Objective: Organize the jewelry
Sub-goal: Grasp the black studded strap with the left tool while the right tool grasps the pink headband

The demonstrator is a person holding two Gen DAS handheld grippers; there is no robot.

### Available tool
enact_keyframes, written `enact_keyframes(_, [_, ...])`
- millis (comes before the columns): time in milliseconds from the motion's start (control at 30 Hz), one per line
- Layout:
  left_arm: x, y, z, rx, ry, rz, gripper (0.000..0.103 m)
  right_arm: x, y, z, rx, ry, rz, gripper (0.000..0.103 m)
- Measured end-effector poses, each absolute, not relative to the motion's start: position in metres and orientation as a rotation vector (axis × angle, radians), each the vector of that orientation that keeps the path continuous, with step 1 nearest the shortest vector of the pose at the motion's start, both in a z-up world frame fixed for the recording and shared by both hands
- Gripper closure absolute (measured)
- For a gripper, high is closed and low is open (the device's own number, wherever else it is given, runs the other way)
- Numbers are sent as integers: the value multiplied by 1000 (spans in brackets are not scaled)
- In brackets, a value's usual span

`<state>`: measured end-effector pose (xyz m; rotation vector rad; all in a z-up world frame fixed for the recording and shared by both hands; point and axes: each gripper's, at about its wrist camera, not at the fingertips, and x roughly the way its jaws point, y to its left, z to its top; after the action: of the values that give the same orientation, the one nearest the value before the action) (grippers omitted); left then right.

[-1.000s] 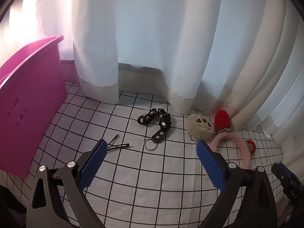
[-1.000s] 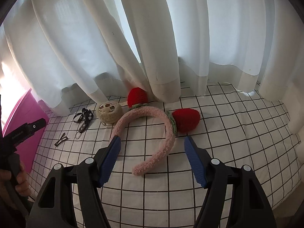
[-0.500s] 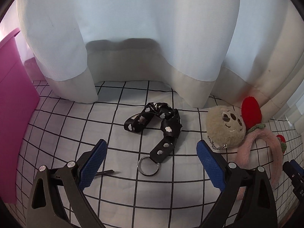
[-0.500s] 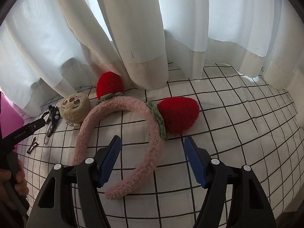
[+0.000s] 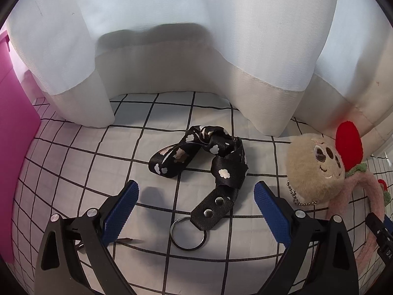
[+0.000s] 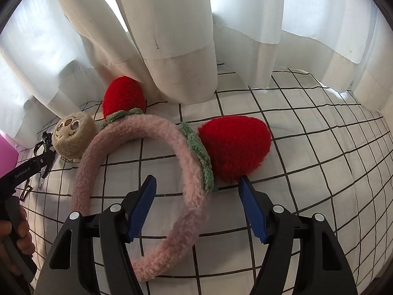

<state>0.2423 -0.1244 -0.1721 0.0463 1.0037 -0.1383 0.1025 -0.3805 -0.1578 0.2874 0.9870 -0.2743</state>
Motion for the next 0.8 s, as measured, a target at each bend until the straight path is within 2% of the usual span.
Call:
enact_keyframes(333, [262, -133, -180, 64, 996, -121, 10, 112, -378, -164, 257, 990, -290, 37])
enact_keyframes(533, [275, -134, -179, 66, 985, -110, 6, 128, -365, -170, 219, 983, -309, 32])
enact_keyframes(800, [279, -137, -179, 67, 963, -108, 7, 137, -354, -175, 164, 959, -319, 32])
